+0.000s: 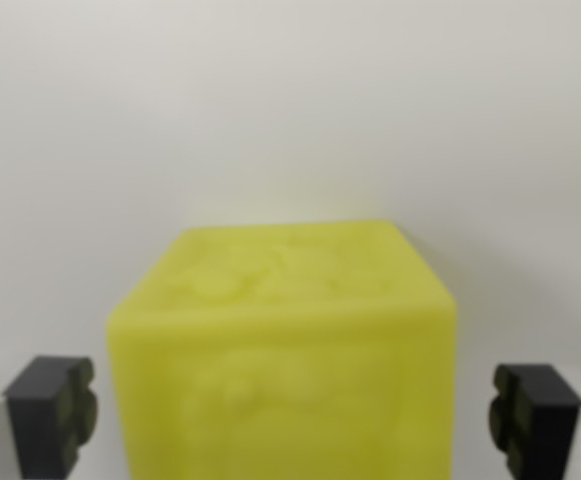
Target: Pick yellow cube
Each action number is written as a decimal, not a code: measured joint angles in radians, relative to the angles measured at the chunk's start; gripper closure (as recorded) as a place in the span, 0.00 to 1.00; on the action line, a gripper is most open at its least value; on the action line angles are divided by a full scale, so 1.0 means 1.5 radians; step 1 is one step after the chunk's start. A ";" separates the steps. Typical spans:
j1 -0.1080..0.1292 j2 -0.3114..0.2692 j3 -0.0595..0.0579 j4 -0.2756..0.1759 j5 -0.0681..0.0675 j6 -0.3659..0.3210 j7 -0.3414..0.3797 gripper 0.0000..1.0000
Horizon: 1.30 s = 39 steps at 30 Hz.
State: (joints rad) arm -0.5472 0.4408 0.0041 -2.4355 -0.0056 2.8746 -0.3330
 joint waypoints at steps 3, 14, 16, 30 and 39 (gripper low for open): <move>0.000 0.014 0.000 0.004 0.000 0.010 0.000 0.00; 0.000 0.026 0.000 0.008 -0.001 0.018 -0.002 0.00; 0.000 0.026 0.000 0.008 -0.001 0.018 -0.002 1.00; 0.000 -0.030 0.000 -0.008 0.000 -0.022 -0.003 1.00; 0.000 -0.074 0.000 -0.017 0.001 -0.057 -0.004 1.00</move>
State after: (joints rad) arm -0.5473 0.3303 0.0042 -2.4605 -0.0045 2.7897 -0.3383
